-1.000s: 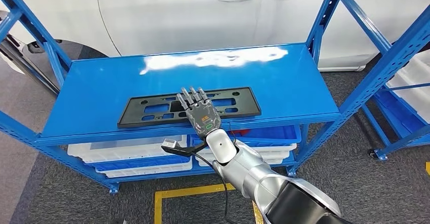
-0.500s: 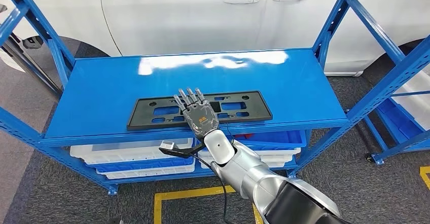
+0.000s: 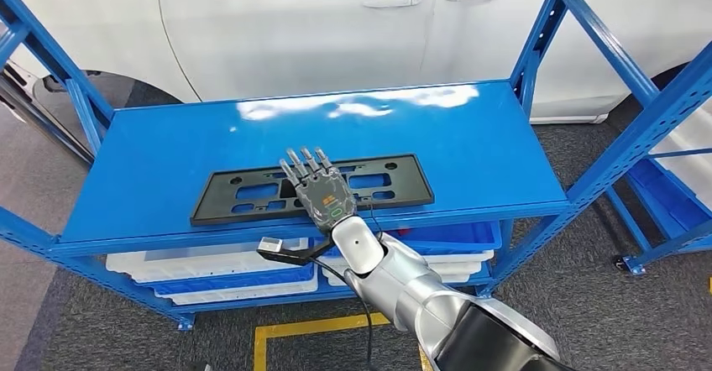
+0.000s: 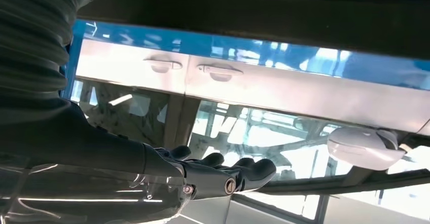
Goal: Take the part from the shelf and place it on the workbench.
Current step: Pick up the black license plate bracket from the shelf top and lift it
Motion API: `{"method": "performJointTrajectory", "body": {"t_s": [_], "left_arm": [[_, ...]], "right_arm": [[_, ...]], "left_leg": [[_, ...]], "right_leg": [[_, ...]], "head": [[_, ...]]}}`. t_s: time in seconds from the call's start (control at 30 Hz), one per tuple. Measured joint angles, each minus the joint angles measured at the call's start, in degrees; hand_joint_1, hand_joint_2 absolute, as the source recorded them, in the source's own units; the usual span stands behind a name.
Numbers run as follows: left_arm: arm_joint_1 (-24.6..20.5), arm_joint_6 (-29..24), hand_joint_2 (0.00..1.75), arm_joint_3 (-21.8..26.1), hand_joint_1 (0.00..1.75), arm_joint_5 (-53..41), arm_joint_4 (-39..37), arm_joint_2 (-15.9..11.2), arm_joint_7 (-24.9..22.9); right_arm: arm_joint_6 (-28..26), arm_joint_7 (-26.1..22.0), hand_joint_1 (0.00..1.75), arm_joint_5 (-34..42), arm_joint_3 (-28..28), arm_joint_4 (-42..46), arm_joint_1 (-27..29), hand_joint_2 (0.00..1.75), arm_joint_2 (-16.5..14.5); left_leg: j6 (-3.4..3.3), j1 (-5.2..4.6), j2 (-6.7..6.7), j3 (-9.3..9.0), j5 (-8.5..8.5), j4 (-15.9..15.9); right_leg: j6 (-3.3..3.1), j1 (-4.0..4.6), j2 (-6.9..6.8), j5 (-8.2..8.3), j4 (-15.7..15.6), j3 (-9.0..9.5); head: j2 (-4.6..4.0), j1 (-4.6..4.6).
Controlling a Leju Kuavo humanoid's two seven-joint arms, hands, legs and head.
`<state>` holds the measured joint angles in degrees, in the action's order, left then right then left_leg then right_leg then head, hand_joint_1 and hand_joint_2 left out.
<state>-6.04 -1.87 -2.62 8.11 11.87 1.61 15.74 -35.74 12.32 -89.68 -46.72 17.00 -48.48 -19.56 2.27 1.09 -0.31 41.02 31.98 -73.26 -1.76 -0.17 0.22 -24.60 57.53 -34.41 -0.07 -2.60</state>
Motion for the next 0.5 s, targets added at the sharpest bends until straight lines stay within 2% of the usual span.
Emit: {"method": "performJointTrajectory", "body": {"t_s": [0.03, 0.07, 0.13, 0.17, 0.2, 0.27, 0.3, 0.37, 0.4, 0.47, 0.5], "left_arm": [[0.1, 0.0, 0.00, 0.0, 0.00, 0.0, 0.0, 0.0, 0.0], [0.1, 0.0, 0.00, 0.1, 0.00, 0.0, 0.0, 0.0, 0.0], [0.0, 0.0, 0.00, 0.1, 0.00, 0.0, 0.0, 0.0, 0.1], [0.0, 0.0, 0.00, 0.1, 0.00, 0.0, 0.0, -0.1, 0.1], [0.0, 0.0, 0.00, 0.1, 0.00, 0.0, 0.0, -0.1, 0.1], [-0.1, 0.0, 0.00, 0.2, 0.00, 0.0, 0.0, -0.1, 0.2], [0.0, 0.0, 0.00, 0.2, 0.00, 0.0, 0.0, -0.1, 0.2], [0.0, 0.0, 0.00, 0.2, 0.00, -0.1, 0.0, 0.0, 0.3], [0.0, 0.0, 0.00, 0.3, 0.00, -0.1, 0.0, 0.0, 0.4], [-0.1, 0.1, 0.00, 0.4, 0.00, -0.1, 0.0, 0.1, 0.8], [0.0, 0.2, 0.00, 0.5, 0.00, -0.1, 0.0, 0.1, 1.1]], "right_arm": [[0.1, -0.1, 0.00, 0.0, -0.1, 0.0, 0.1, 1.75, 0.0], [0.2, -0.2, 0.00, 0.0, -0.2, 0.0, 0.2, 1.75, -0.1], [0.7, -0.4, 0.00, 0.0, -0.3, 0.0, 0.2, 1.75, -0.3], [1.1, -0.6, 0.17, 0.1, -0.3, 0.1, 0.1, 1.75, -0.4], [1.8, -0.7, 0.60, 0.2, -0.5, 0.2, 0.1, 1.75, -0.6], [3.0, -1.1, 1.47, 0.6, -0.8, 0.5, 0.1, 1.75, -0.7], [3.6, -1.2, 1.75, 0.9, -0.9, 0.7, 0.2, 1.75, -0.8], [5.2, -1.5, 1.75, 1.6, -1.3, 1.2, 0.1, 1.75, -0.9], [6.3, -1.6, 1.75, 2.1, -1.6, 1.5, 0.1, 1.75, -0.9], [8.9, -1.7, 1.75, 3.3, -2.3, 1.9, 0.2, 1.75, -0.9], [10.2, -1.8, 1.75, 3.8, -2.8, 2.1, 0.3, 1.75, -0.9]], "left_leg": [[0.03, 0.00, 0.00, 0.80, -0.54, -0.8], [-0.03, 0.00, 0.00, 0.26, -2.28, 1.0], [-0.34, -0.01, 0.03, -2.93, -6.66, 8.4], [-0.64, -0.11, 0.02, -4.51, -7.89, 11.9], [-1.00, -0.22, -0.01, -5.49, -8.38, 14.0], [-1.73, -0.45, -0.11, -5.94, -7.90, 15.0], [-2.08, -0.34, -0.12, -5.98, -7.88, 15.0], [-2.62, -0.10, -0.12, -6.34, -7.85, 15.3], [-2.87, -0.01, -0.10, -6.52, -7.84, 15.5], [-3.21, -0.15, -0.09, -6.62, -7.63, 15.4], [-3.33, -0.22, -0.09, -6.66, -7.51, 15.4]], "right_leg": [[0.00, 0.03, 0.02, -0.17, 0.0, 0.18], [0.06, 0.02, 0.05, -0.38, 0.1, 0.43], [0.36, 0.03, 0.10, -0.95, 0.2, 1.09], [0.60, 0.15, 0.13, -1.23, 0.3, 1.27], [0.90, 0.25, 0.14, -1.42, 0.4, 1.32], [1.48, 0.40, 0.16, -1.63, 0.4, 1.24], [1.78, 0.42, 0.14, -1.78, 0.5, 1.27], [2.37, 0.41, 0.11, -2.87, 1.8, 0.91], [2.65, 0.36, 0.10, -4.13, 4.0, -0.12], [2.91, 0.20, 0.07, -7.18, 11.4, -4.07], [2.91, 0.14, 0.07, -7.94, 14.6, -6.02]], "head": [[0.00, 0.00], [0.00, 0.00], [0.00, 0.00], [0.00, 0.01], [0.00, 0.01], [0.00, 0.02], [0.00, 0.02], [0.01, 0.01], [0.01, 0.01], [0.01, 0.02], [0.00, 0.02]]}}
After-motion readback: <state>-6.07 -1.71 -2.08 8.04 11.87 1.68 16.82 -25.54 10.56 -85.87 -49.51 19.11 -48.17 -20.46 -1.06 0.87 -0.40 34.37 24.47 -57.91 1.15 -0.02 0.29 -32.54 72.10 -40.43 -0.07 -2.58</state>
